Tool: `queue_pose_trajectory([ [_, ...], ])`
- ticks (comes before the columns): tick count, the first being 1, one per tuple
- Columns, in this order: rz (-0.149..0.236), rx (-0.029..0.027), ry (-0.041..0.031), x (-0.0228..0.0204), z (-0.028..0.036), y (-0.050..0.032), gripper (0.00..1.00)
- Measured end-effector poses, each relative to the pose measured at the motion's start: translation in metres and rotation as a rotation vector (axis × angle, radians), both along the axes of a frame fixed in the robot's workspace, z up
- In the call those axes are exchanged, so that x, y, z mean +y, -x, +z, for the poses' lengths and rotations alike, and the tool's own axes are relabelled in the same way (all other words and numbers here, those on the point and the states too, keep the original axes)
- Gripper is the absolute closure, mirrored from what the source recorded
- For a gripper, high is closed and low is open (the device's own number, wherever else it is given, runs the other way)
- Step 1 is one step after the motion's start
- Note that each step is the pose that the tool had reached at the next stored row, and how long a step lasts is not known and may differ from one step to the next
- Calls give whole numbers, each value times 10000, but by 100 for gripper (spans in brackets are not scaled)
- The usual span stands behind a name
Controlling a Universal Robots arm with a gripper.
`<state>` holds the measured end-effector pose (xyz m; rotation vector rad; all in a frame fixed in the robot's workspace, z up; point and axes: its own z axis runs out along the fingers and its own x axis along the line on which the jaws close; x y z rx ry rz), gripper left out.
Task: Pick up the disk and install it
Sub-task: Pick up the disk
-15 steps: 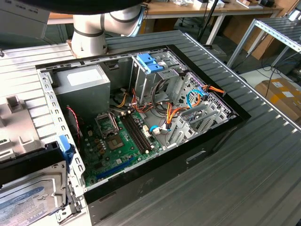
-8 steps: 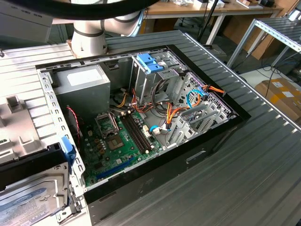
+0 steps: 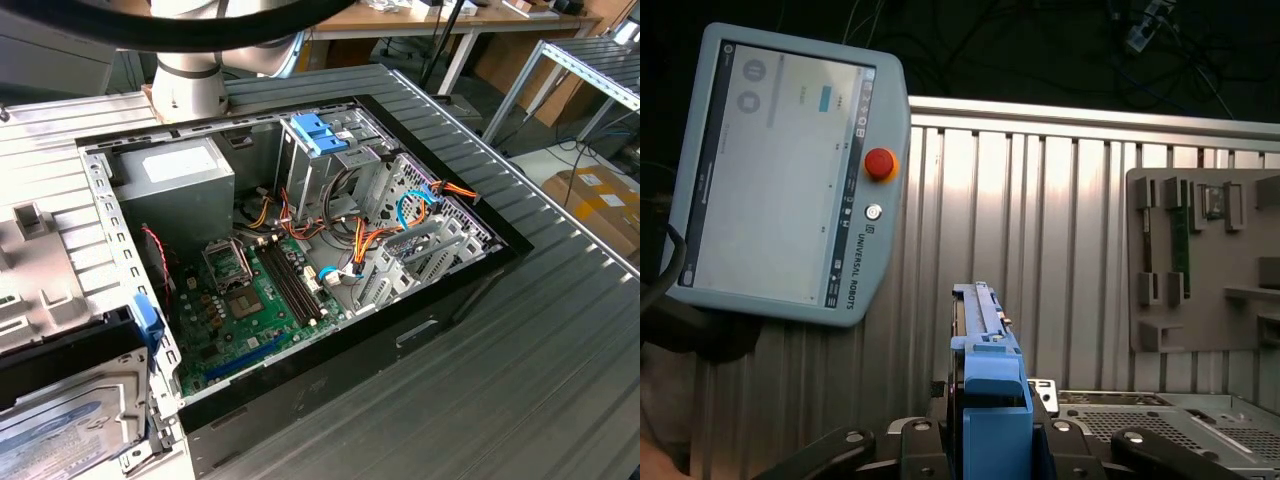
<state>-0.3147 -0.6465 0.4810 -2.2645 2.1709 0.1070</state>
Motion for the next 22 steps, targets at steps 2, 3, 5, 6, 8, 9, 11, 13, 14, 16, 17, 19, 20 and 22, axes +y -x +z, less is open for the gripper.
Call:
queue_pose_trajectory([
  [2, 0, 1, -1, -3, -3, -1, 63],
  [3, 0, 1, -1, -4, -4, -1, 63],
  [5, 0, 1, -2, -8, -8, -2, 63],
  [6, 0, 1, -2, -10, -11, -2, 63],
  [8, 0, 1, -3, -15, -15, -4, 63],
  [9, 0, 1, -3, -16, -16, -4, 63],
  [11, 0, 2, -3, -19, -20, -6, 63],
  [13, 0, 1, -4, -22, -24, -7, 63],
  [14, 0, 1, -5, -24, -26, -8, 63],
  [16, 0, 2, -5, -28, -30, -9, 63],
  [17, 0, 1, -6, -29, -32, -10, 63],
  [19, 0, 1, -6, -31, -36, -11, 63],
  [20, 0, 1, -6, -32, -38, -11, 63],
  [22, 0, 1, -6, -34, -41, -13, 63],
])
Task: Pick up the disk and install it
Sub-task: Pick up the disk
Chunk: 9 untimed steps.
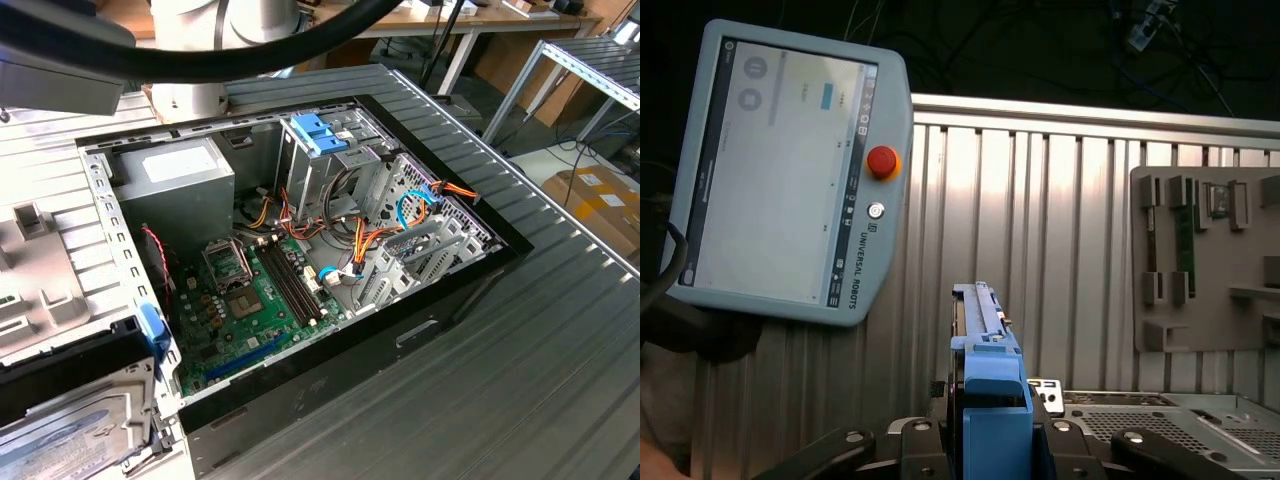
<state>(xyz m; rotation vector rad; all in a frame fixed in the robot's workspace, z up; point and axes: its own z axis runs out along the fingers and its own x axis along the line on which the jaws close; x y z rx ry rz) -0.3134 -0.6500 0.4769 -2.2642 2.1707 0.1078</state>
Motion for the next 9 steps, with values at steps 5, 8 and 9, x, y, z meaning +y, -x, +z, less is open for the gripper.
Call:
queue_pose_trajectory([
  [5, 0, 0, 0, -6, -8, -3, 63],
  [8, 0, 0, -1, -11, -14, -4, 63],
  [9, 0, 0, -1, -12, -17, -5, 63],
])
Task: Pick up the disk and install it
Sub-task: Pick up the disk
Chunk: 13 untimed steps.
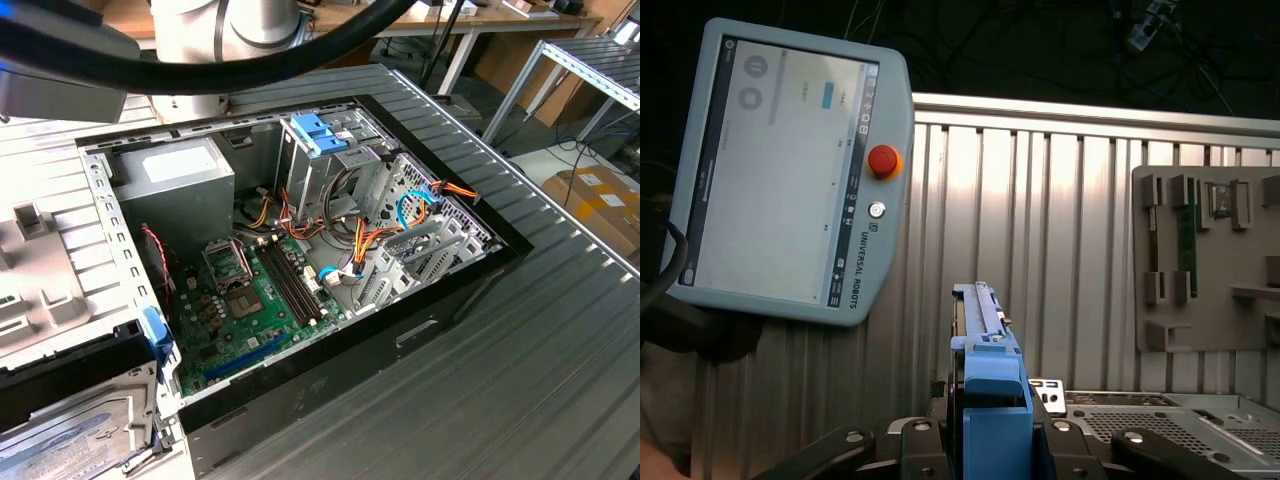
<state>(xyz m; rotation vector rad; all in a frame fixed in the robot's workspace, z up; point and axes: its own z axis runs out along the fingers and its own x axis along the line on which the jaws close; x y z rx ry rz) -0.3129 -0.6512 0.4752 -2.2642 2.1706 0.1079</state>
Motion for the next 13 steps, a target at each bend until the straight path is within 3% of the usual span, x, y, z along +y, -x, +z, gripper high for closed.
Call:
queue_pose_trajectory([
  [13, 0, -1, -5, -23, -24, -5, 63],
])
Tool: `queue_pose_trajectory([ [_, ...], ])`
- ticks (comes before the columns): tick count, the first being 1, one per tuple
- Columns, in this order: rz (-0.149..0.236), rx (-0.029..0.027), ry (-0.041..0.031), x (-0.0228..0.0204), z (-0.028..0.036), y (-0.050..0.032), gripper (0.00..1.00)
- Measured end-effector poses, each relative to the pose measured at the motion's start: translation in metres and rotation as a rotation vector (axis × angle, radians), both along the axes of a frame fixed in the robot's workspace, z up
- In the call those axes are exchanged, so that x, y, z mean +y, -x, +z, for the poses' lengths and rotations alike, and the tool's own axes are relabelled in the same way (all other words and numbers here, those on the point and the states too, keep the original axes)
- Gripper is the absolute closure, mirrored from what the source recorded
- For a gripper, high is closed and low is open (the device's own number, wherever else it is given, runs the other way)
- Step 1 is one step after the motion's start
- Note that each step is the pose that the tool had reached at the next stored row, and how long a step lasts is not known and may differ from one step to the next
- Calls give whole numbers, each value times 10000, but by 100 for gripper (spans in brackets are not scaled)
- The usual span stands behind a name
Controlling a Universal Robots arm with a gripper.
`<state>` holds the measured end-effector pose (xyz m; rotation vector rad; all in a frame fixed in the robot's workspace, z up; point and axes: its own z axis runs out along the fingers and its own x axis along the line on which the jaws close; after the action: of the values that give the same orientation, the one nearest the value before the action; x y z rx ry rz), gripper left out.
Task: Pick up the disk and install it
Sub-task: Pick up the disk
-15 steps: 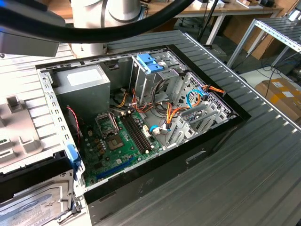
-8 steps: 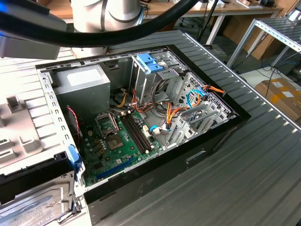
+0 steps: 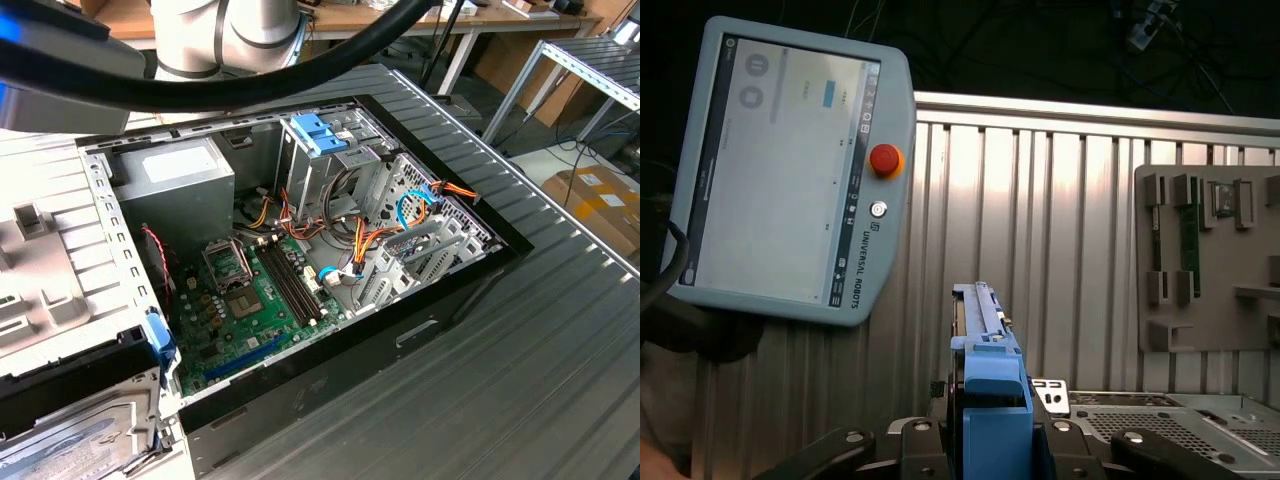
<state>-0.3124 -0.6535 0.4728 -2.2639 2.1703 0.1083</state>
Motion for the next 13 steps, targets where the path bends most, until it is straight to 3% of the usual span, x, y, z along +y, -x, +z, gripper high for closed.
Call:
queue_pose_trajectory([
  [13, 0, 0, -7, -34, -25, -4, 63],
])
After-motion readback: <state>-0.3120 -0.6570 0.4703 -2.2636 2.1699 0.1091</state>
